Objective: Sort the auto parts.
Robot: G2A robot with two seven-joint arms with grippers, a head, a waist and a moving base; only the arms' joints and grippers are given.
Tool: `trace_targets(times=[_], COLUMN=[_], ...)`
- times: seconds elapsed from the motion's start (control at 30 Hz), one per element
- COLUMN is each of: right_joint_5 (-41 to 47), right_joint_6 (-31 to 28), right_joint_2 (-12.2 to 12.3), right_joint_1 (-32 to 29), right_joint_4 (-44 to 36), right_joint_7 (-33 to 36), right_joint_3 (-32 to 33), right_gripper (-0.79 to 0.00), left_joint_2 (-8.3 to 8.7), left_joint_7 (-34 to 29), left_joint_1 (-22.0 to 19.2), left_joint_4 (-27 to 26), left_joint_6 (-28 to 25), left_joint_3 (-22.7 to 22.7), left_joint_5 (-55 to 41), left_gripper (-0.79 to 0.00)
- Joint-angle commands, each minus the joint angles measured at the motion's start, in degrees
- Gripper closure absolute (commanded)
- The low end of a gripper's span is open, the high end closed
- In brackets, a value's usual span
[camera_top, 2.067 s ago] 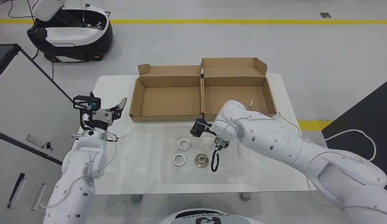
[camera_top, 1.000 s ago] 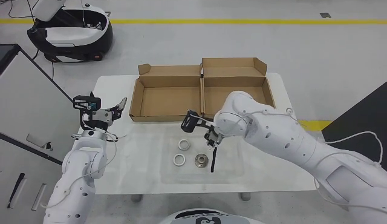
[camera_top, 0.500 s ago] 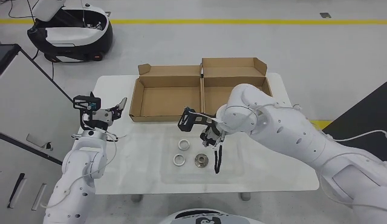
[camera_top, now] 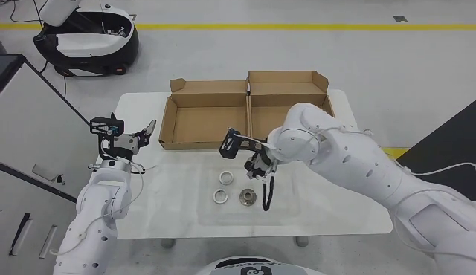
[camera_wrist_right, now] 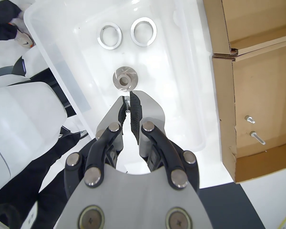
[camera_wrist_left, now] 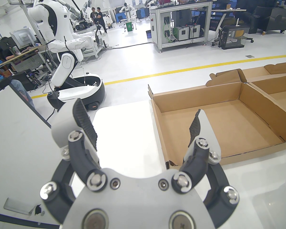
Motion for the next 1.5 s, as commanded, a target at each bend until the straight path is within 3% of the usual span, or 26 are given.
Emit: trace_targets(times=[0.0,0.67,1.47], right_joint_5=[2.0,25.9,51.7], right_joint_6=[-0.4,-12.7,-26.0], right_joint_2=[0.5,6.0,6.6], right_joint_1=[-0.8,-13.4,-16.9], right_joint_4=[-0.2,-4.0,1.0], right_joint_7=[-0.5,-10.0,-16.1], right_joint_3=[1.8,23.8,31.3], right_gripper=[0.0,0.0,0.0], left_joint_2=[0.0,0.0,0.0], left_joint_7=[0.0,0.0,0.0], left_joint_1=[0.0,0.0,0.0], left_joint_4=[0.0,0.0,0.0], left_joint_6=[0.0,0.0,0.0], left_joint_3=[0.0,0.0,0.0], left_joint_5=[0.0,0.0,0.0], left_gripper=[-0.785,-0.785,-0.785])
